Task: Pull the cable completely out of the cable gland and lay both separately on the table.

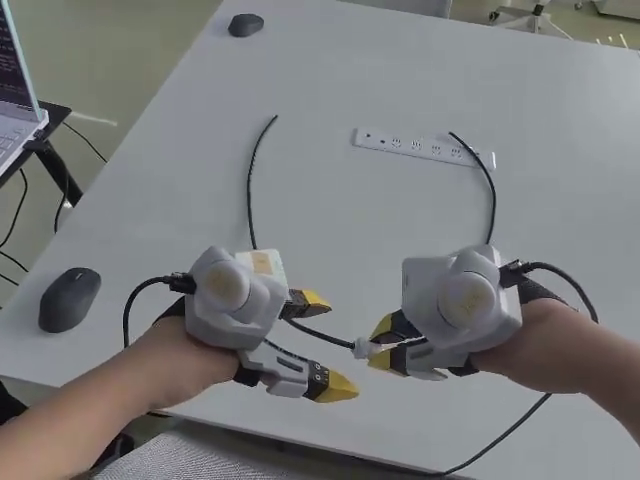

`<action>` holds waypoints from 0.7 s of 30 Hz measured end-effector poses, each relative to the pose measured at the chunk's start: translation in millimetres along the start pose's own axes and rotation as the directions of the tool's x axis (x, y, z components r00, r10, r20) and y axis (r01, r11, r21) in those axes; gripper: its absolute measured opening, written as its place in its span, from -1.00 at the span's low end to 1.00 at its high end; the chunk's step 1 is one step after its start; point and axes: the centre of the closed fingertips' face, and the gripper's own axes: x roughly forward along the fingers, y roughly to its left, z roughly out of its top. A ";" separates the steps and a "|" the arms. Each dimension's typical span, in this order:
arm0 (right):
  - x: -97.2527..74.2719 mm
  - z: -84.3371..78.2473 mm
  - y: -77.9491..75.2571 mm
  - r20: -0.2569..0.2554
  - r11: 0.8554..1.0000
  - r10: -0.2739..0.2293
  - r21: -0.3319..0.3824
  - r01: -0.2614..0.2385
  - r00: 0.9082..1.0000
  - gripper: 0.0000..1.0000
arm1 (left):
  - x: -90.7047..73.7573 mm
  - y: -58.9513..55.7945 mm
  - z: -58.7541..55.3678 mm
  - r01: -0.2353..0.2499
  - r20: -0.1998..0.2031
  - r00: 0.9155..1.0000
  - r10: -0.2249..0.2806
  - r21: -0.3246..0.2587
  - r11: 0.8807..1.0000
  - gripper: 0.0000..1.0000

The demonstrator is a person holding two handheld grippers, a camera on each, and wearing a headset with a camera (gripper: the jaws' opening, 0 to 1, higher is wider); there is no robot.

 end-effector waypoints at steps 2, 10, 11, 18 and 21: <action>-0.3 0.8 1.5 0.002 1.000 0.010 -0.002 -0.010 1.000 -0.87 | 1.1 -0.4 1.6 0.003 0.004 1.000 -0.003 0.016 1.000 0.27; -0.6 -1.0 7.8 -0.006 0.999 0.053 -0.007 -0.053 0.999 -0.87 | 8.5 -7.8 3.8 0.033 -0.002 0.999 -0.033 0.118 0.992 0.03; -0.6 -1.1 8.2 -0.005 0.998 0.057 -0.013 -0.057 0.998 -0.87 | 9.1 -8.2 3.9 0.035 -0.003 0.999 -0.035 0.122 0.992 0.00; -0.7 -3.8 8.9 -0.005 0.997 0.075 -0.009 -0.075 0.997 -0.87 | 12.2 -11.7 7.2 0.051 0.007 0.999 -0.053 0.167 0.985 -0.21; -1.4 -4.5 9.3 -0.005 0.996 0.085 -0.013 -0.085 0.996 -0.87 | 12.7 -11.3 8.0 0.053 0.008 0.998 -0.055 0.185 0.981 -0.33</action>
